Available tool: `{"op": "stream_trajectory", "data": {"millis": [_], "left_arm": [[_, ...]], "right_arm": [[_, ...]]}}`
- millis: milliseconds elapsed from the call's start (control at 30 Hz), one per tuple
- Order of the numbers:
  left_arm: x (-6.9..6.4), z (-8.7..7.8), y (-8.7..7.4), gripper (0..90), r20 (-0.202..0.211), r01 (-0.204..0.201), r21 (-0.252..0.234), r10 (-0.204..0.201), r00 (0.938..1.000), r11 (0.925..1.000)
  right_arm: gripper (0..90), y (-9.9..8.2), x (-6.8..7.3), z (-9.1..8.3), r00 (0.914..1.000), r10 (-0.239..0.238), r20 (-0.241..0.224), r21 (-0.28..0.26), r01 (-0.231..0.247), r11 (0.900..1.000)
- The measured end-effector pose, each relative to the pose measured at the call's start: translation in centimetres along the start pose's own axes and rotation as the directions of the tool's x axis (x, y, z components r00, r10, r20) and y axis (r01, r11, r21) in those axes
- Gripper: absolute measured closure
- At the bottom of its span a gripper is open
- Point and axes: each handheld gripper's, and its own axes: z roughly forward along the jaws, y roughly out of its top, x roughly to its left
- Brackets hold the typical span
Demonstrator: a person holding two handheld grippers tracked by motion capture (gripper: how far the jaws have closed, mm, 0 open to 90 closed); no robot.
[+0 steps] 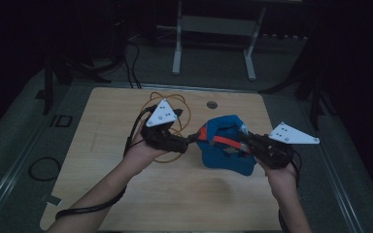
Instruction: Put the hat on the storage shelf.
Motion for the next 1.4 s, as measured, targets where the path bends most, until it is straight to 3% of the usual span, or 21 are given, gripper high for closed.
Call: {"op": "stream_trajectory", "data": {"millis": [167, 267, 300, 433, 533, 567, 633, 700, 767, 833, 867, 900, 967, 1067, 1133, 1200, 1267, 1333, 1400], "left_arm": [[-0.9, 2.4, 1.4, 15.1, 0.034, -0.027, 0.013, 0.027, 0.9991, 0.9995], [-1.0, 3.2, 1.7, 16.7, 0.046, -0.023, 0.025, 0.022, 0.9987, 0.9994], [-1.1, 3.8, 1.8, 17.3, 0.073, -0.017, 0.042, 0.014, 0.9973, 0.999], [-1.5, 4.8, 1.8, 17.3, 0.101, -0.032, 0.074, 0.024, 0.9946, 0.9967], [-1.9, 5.6, 1.7, 22.3, 0.12, -0.049, 0.092, 0.038, 0.9921, 0.9946], [-1.8, 5.8, 1.7, 25.9, 0.145, -0.048, 0.095, 0.034, 0.9889, 0.9943], [-1.8, 6.3, 1.7, 28.4, 0.157, -0.054, 0.112, 0.036, 0.987, 0.9922], [-1.7, 6.6, 1.6, 35.5, 0.198, -0.071, 0.125, 0.045, 0.9791, 0.9896], [-1.8, 6.8, 1.6, 42.0, 0.207, -0.086, 0.135, 0.057, 0.9767, 0.987], [-1.8, 7.0, 1.7, 42.8, 0.204, -0.097, 0.142, 0.067, 0.9766, 0.9851], [-1.8, 7.1, 1.7, 45.0, 0.22, -0.104, 0.145, 0.07, 0.9731, 0.984], [-1.8, 7.1, 1.8, 48.8, 0.201, -0.097, 0.145, 0.067, 0.9772, 0.9846], [-1.7, 7.2, 1.8, 53.3, 0.228, -0.098, 0.143, 0.064, 0.9717, 0.9848], [-2.0, 7.5, 2.0, 57.3, 0.236, -0.112, 0.151, 0.074, 0.9689, 0.9821], [-2.3, 7.6, 2.1, 60.0, 0.23, -0.129, 0.163, 0.089, 0.9691, 0.9781], [-2.6, 7.7, 2.1, 71.1, 0.216, -0.147, 0.165, 0.11, 0.9701, 0.9752], [-2.8, 7.7, 2.1, 74.9, 0.218, -0.167, 0.17, 0.128, 0.9676, 0.9711], [-3.1, 7.7, 2.2, 86.6, 0.209, -0.181, 0.179, 0.142, 0.9676, 0.9671], [-3.4, 7.7, 2.2, 88.6, 0.171, -0.197, 0.191, 0.165, 0.9713, 0.9615]], "right_arm": [[84.8, 0.0, 0.7, -0.2, 0.9996, -0.018, -0.02, -0.001, 0.017, 0.9998], [84.8, 0.0, 0.9, -0.3, 0.9994, -0.022, -0.025, -0.003, 0.022, 0.9998], [84.8, 0.0, 1.0, -0.2, 0.9991, -0.027, -0.034, -0.002, 0.026, 0.9996], [84.8, 0.0, 1.1, -0.2, 0.999, -0.026, -0.038, -0.004, 0.025, 0.9997], [84.7, 0.0, 1.1, -0.1, 0.9988, -0.023, -0.044, -0.002, 0.023, 0.9997], [84.8, 0.0, 1.1, -0.1, 0.9987, -0.027, -0.044, -0.002, 0.027, 0.9996], [84.7, 0.0, 1.2, -0.1, 0.9985, -0.026, -0.049, -0.003, 0.026, 0.9997], [84.7, 0.0, 1.3, -0.1, 0.9983, -0.03, -0.05, -0.003, 0.03, 0.9996], [84.7, 0.1, 1.3, 0.0, 0.9981, -0.035, -0.051, -0.003, 0.035, 0.9994], [84.7, 0.1, 1.3, 0.1, 0.9982, -0.034, -0.05, -0.001, 0.034, 0.9994], [84.7, 0.0, 1.3, 0.1, 0.9982, -0.032, -0.05, 0.001, 0.032, 0.9995], [84.7, 0.0, 1.3, 0.2, 0.9983, -0.034, -0.047, 0.003, 0.035, 0.9994], [84.7, 0.0, 1.3, 0.2, 0.9986, -0.038, -0.037, 0.0, 0.038, 0.9993], [84.7, 0.0, 1.3, 0.2, 0.9987, -0.035, -0.037, 0.002, 0.035, 0.9994], [84.7, 0.0, 1.3, 0.2, 0.9986, -0.037, -0.038, 0.0, 0.037, 0.9993], [84.7, 0.1, 1.5, 0.2, 0.9987, -0.042, -0.031, 0.002, 0.042, 0.9991], [84.8, 0.1, 1.5, 0.2, 0.9988, -0.041, -0.029, 0.002, 0.041, 0.9992], [84.7, 0.1, 1.5, 0.2, 0.9989, -0.041, -0.021, -0.001, 0.041, 0.9991], [84.7, 0.0, 1.5, 0.2, 0.999, -0.043, -0.012, 0.001, 0.043, 0.9991]]}}
